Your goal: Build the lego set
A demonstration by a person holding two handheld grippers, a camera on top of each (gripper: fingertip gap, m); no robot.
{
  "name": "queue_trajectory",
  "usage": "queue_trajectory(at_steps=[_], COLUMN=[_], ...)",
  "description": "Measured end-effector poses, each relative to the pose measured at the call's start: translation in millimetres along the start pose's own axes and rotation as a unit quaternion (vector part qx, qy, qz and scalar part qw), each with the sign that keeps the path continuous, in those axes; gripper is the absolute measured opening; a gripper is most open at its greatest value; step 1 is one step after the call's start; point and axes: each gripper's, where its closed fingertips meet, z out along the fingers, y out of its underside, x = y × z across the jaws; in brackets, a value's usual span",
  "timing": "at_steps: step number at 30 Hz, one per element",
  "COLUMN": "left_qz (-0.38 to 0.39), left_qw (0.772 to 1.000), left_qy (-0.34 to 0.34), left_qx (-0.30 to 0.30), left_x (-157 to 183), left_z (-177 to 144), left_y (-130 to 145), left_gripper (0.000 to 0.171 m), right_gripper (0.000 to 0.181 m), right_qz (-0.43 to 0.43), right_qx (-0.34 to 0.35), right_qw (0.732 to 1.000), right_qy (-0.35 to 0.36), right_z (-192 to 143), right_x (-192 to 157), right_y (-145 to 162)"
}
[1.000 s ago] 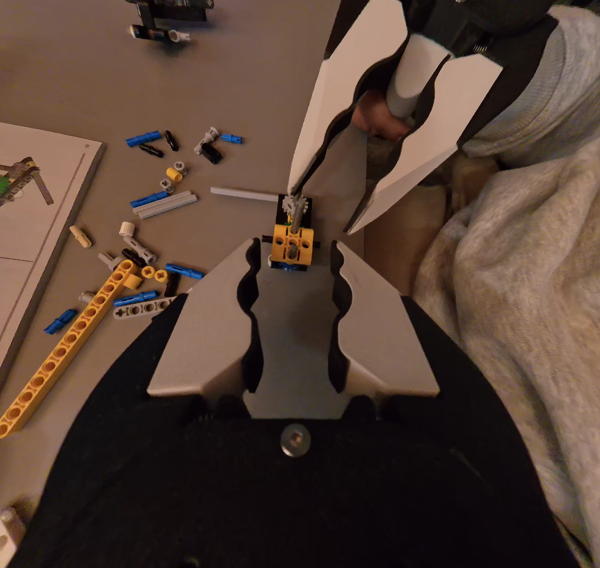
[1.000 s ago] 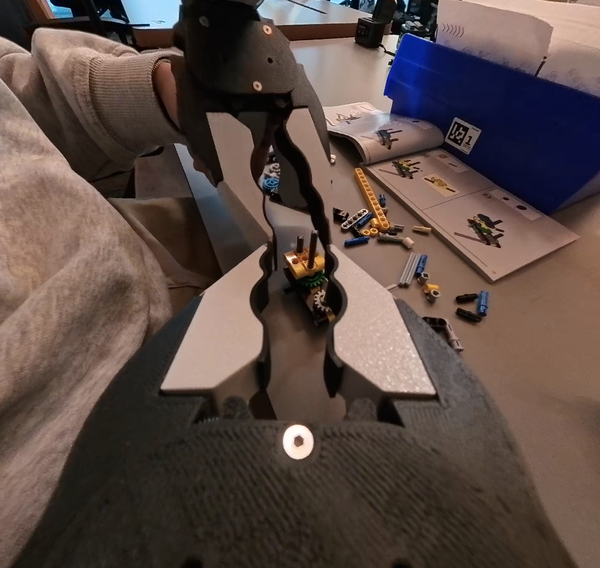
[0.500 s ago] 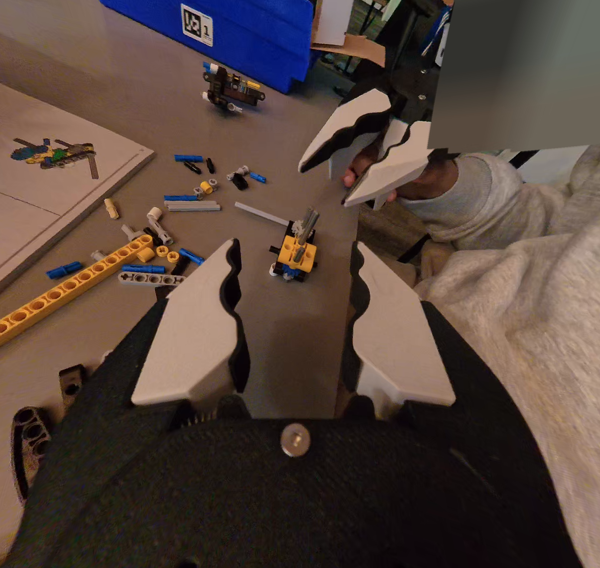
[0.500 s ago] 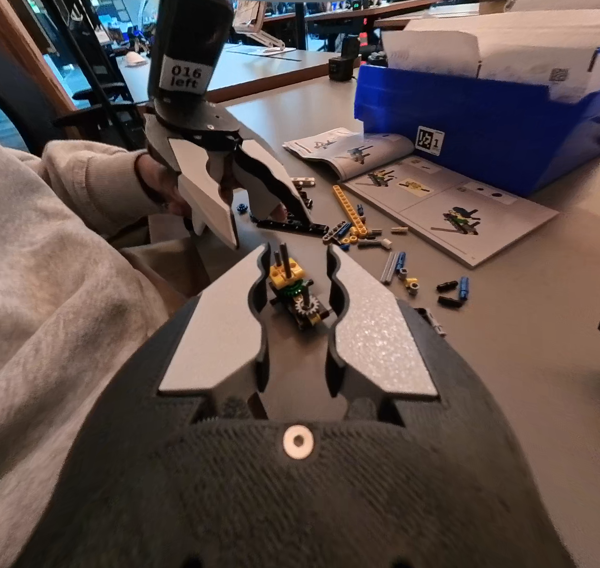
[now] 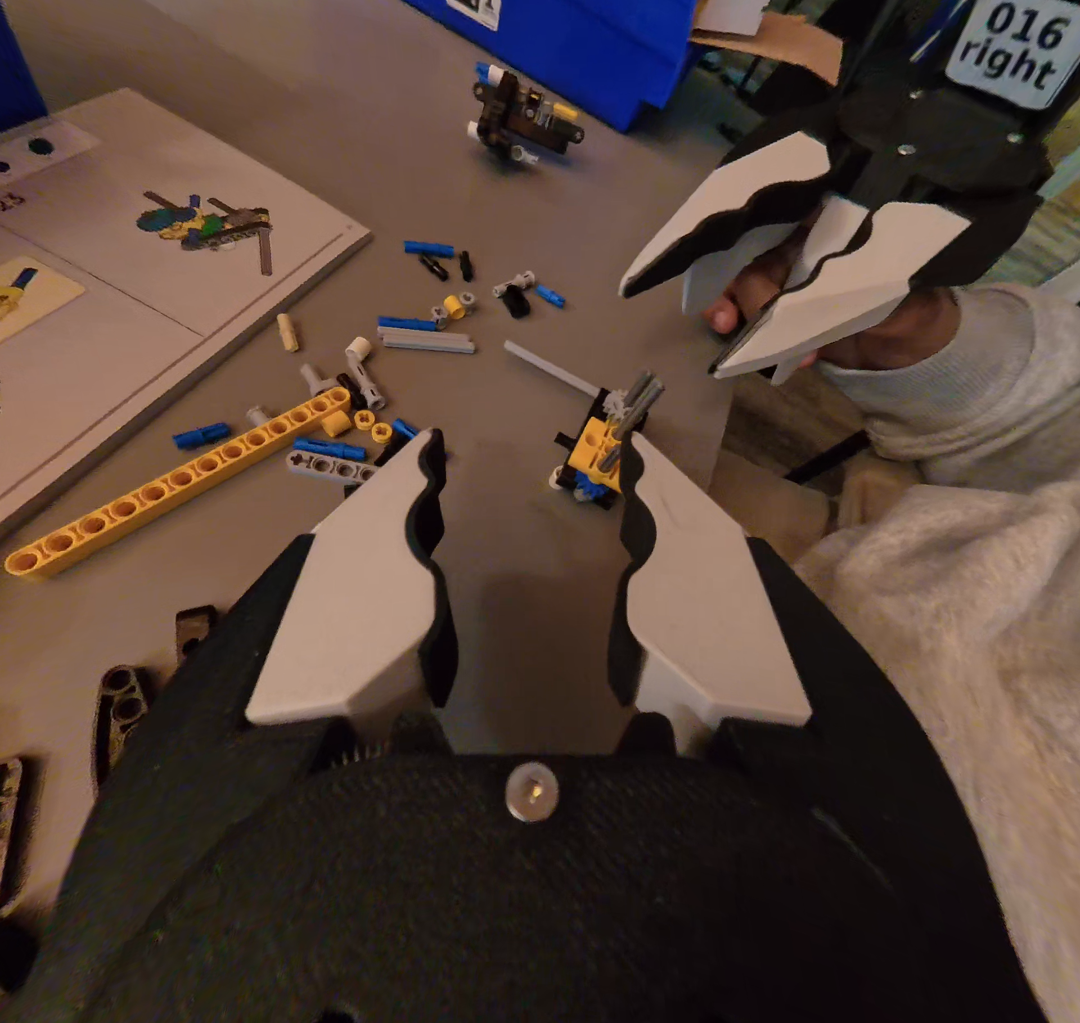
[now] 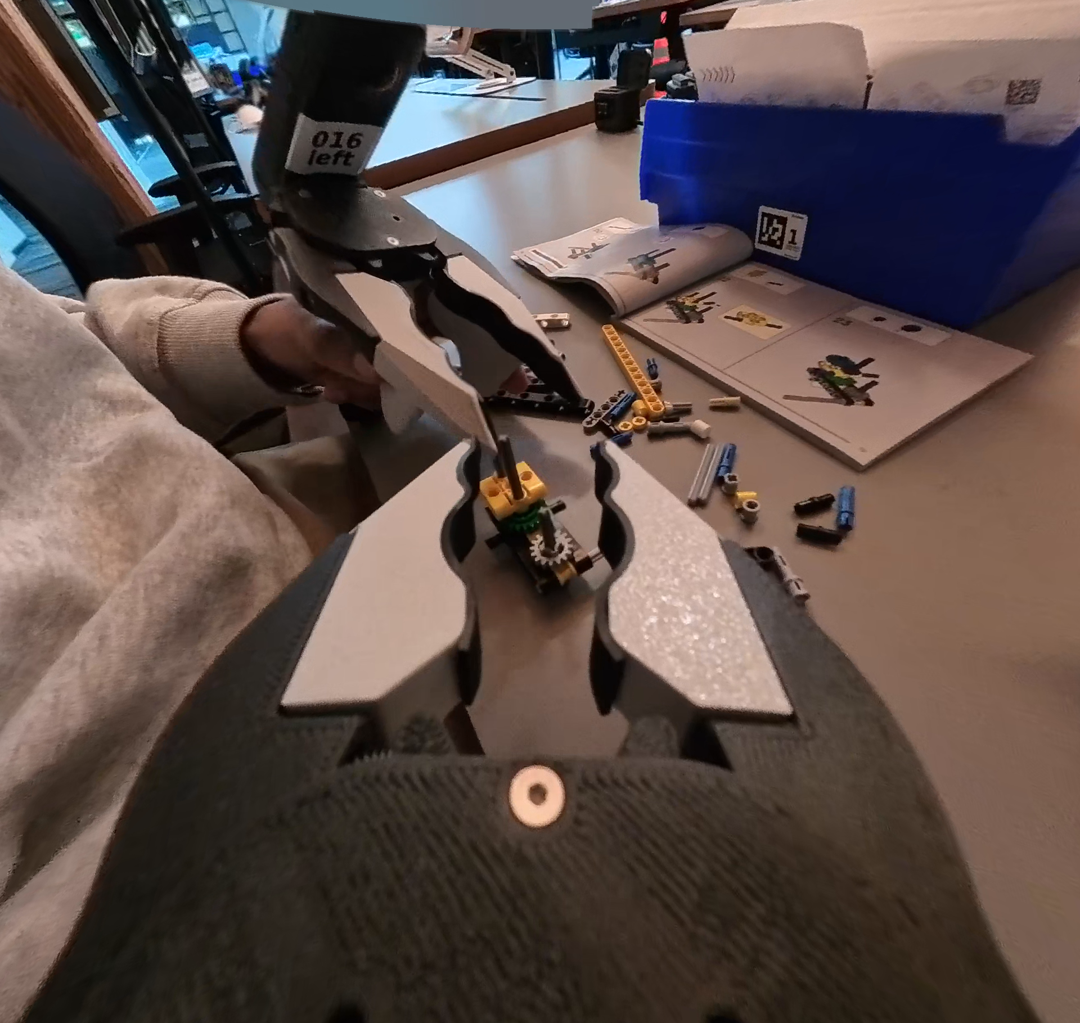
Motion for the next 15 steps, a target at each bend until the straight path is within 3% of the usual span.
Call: queue_trajectory(at_steps=[15], left_qz=[0.005], left_qw=[1.0], left_qy=[0.014], left_qx=[-0.001], left_x=[4.0], left_z=[0.4], left_y=[0.0], left_gripper=[0.06], right_gripper=[0.04], right_qz=[0.005], right_qx=[-0.007], right_qw=[1.0], right_qy=[-0.002], right_z=[0.6], right_x=[0.1], right_y=[1.4])
